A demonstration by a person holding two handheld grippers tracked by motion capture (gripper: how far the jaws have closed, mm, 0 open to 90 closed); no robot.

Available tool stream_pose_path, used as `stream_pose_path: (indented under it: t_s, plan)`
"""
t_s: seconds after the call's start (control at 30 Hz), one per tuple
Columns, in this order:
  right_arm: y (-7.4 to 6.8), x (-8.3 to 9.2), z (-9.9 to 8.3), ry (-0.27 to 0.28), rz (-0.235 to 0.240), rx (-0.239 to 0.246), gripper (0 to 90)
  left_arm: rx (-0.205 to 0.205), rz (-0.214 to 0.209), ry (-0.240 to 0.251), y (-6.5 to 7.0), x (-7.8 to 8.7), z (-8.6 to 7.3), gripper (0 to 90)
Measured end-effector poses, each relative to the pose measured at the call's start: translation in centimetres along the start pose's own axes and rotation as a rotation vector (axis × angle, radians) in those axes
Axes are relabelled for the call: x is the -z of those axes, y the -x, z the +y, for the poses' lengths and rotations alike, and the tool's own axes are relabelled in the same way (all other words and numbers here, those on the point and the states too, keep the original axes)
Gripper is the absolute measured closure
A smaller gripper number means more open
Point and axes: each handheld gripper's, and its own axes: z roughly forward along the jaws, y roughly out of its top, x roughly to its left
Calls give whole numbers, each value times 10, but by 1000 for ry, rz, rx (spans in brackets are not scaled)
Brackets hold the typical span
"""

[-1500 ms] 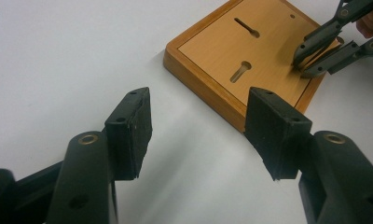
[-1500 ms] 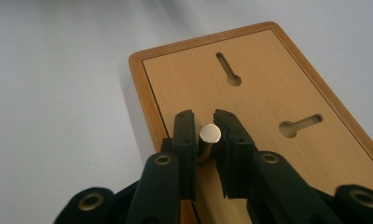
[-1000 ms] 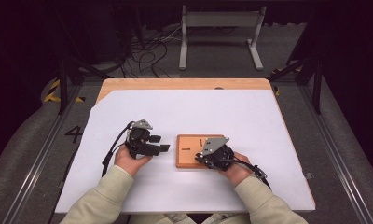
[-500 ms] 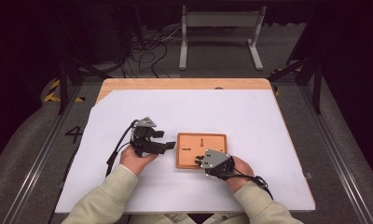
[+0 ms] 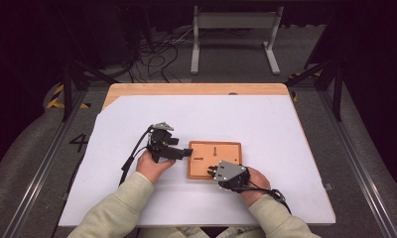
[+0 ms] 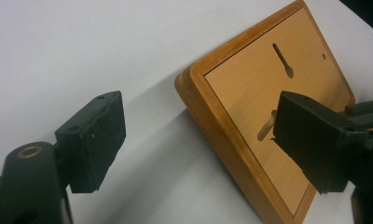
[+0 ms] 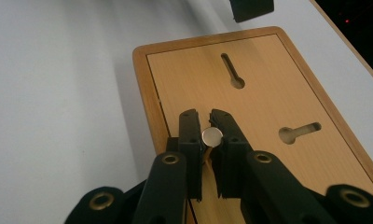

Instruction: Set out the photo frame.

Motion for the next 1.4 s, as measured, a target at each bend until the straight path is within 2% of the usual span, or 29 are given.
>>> stream_pose_path:
  t_s: [0.1,0.3,0.5,0.9,0.97,1.2,1.37,1.4]
  plan:
    - [-1,0,0,1,-4,4,830,27,-19,-10,-2,-6,0,158]
    - [-2,0,0,2,-12,12,828,50,-39,-19,-5,-11,0,176]
    - [-4,1,0,2,-20,24,828,41,-58,-35,-3,-17,0,180]
    - [-6,1,-1,5,-37,30,825,66,-118,-64,-3,-30,-2,184]
    - [-6,1,-1,6,-40,29,822,62,-119,-65,-3,-30,-2,182]
    - [-7,1,-1,9,-45,45,823,58,-165,-60,0,-37,-1,192]
    - [-7,1,-1,9,-45,46,823,31,-193,-102,9,-45,4,216]
    - [-7,1,-1,9,-44,47,823,23,-179,-101,11,-46,5,198]
